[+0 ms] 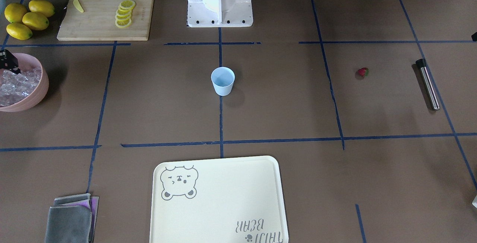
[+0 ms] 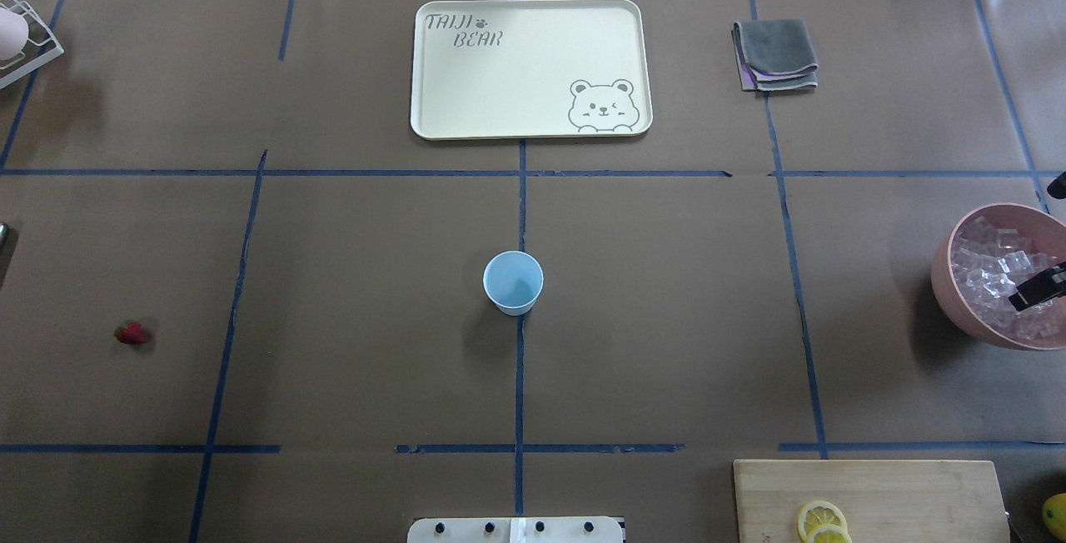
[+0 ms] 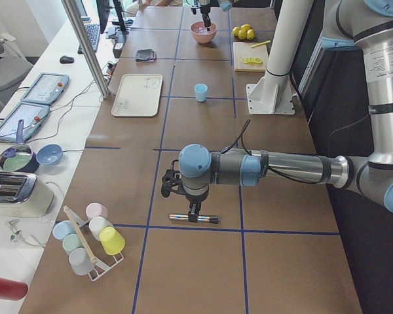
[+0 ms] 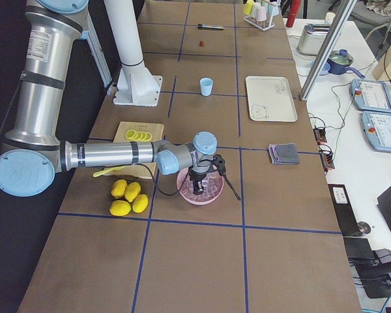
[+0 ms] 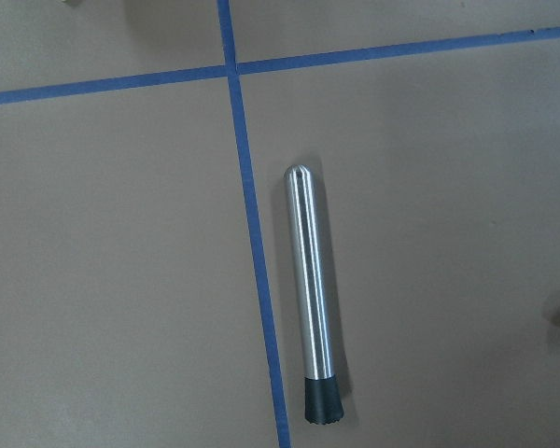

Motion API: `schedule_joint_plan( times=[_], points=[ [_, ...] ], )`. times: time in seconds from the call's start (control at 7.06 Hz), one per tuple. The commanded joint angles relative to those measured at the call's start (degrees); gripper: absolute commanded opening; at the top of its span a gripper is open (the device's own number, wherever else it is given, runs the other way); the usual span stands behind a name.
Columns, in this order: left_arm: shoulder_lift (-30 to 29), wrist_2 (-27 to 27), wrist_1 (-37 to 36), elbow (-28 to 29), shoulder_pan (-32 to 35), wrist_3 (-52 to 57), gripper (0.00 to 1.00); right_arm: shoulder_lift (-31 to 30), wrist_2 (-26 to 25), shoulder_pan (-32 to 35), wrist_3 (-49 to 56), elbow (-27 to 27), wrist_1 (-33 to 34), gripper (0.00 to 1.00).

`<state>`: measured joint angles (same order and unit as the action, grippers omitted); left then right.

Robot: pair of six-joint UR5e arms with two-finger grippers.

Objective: Mash ice and strawberries in cup
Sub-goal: 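Grasp an ice cube from the pink bowl with the right gripper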

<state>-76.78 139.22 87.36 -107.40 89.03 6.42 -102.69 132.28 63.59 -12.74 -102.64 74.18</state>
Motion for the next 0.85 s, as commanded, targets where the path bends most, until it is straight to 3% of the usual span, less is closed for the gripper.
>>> schedule_joint_plan(
  times=[0.0, 0.14, 0.71],
  points=[
    [0.05, 0.0, 0.0, 0.0, 0.0, 0.0, 1.0, 0.04, 0.0, 0.05, -0.09, 0.25, -0.01, 0.44],
    [-0.04, 0.0, 0.0, -0.09, 0.0, 0.0, 1.0, 0.04, 0.17, 0.05, -0.35, -0.01, -0.01, 0.04],
    [0.05, 2.11, 0.0, 0.0, 0.09, 0.0, 1.0, -1.1, 3.25, 2.31, 0.0, -2.11, -0.01, 0.0]
  ],
)
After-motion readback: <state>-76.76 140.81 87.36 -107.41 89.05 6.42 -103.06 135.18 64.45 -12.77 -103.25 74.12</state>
